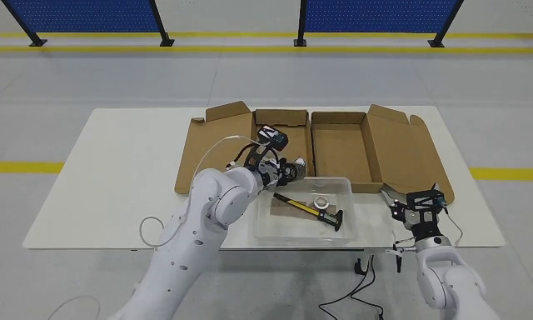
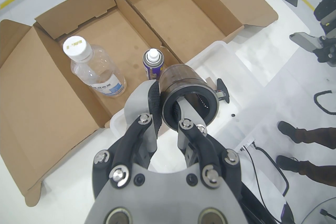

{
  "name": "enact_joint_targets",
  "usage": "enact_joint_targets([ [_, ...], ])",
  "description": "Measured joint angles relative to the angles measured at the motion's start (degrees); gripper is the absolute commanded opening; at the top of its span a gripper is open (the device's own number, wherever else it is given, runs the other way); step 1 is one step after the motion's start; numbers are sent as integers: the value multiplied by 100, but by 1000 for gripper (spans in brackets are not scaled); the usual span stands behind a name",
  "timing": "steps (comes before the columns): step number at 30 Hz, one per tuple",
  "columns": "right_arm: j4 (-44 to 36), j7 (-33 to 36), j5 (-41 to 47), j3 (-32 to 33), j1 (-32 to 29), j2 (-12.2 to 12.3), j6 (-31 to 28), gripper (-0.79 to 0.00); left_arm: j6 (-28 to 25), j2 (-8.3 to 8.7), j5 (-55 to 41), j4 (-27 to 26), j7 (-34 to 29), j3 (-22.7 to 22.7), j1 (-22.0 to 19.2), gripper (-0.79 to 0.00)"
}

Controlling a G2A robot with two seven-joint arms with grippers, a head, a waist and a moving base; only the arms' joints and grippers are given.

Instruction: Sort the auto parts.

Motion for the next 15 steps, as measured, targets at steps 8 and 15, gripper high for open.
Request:
enact_joint_targets([
  [8, 0, 0, 0, 0, 0, 0, 0, 0, 95, -85, 165, 853, 383, 323, -463, -785],
  [15, 0, 0, 0, 0, 0, 0, 0, 0, 219, -146, 178, 1363, 465, 446, -767, -785],
])
